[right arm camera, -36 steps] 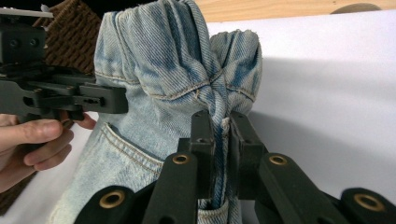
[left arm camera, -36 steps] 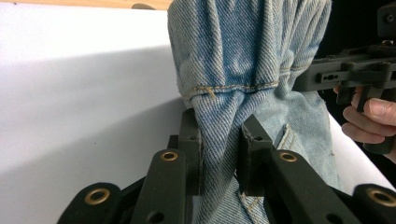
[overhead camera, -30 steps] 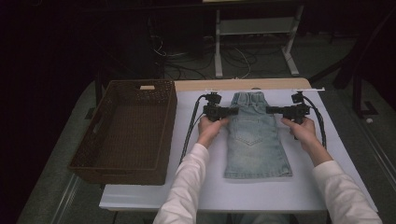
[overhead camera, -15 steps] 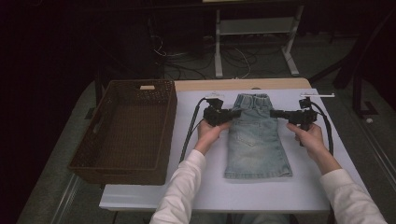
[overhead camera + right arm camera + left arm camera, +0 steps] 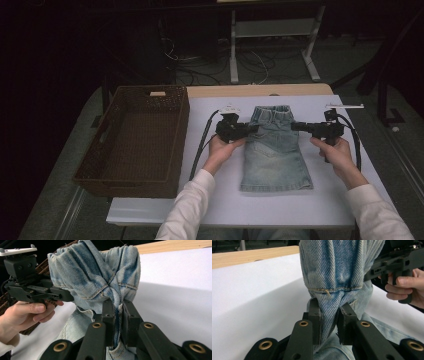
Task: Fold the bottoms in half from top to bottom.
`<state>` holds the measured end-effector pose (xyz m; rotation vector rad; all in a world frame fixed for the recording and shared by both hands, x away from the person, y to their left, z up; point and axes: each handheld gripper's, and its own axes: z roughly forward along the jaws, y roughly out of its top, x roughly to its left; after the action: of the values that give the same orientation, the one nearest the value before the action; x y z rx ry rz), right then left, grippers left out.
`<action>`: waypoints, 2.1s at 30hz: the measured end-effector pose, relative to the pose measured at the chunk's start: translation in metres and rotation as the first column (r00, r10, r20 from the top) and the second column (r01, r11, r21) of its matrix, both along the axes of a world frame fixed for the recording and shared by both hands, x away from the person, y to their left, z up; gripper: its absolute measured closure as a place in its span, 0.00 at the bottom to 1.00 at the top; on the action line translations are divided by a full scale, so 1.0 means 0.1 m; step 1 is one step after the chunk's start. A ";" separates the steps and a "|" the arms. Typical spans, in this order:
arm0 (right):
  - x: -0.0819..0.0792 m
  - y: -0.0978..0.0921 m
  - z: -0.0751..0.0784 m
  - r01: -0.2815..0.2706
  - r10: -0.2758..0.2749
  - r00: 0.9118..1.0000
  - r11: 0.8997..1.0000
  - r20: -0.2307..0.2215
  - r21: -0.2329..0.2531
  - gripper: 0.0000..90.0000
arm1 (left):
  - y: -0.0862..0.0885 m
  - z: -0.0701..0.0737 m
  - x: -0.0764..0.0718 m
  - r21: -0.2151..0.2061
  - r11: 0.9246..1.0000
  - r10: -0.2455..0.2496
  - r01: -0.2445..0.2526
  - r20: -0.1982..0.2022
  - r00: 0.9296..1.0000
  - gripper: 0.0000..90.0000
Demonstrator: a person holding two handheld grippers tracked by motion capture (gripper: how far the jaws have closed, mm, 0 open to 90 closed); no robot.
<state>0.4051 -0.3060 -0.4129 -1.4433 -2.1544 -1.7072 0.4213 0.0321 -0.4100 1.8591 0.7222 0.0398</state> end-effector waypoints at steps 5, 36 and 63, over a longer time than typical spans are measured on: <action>-0.06 -0.01 0.01 -0.006 0.006 1.000 1.000 0.003 0.003 0.90 | 0.00 0.03 -0.08 0.008 1.000 -0.016 0.016 0.012 1.000 0.84; -0.41 -0.01 -0.05 -0.048 0.047 0.999 0.998 -0.023 -0.027 0.90 | 0.03 -0.03 -0.44 0.053 0.994 -0.096 0.095 0.024 0.995 0.85; -0.65 0.00 -0.20 -0.097 0.089 0.992 0.992 -0.090 -0.084 0.89 | 0.00 -0.21 -0.77 0.101 0.987 -0.123 0.123 -0.012 0.992 0.86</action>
<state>0.3398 -0.3062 -0.4329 -1.3845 -2.2399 -1.5094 0.3448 0.0323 -0.4306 1.9984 0.6179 -0.0089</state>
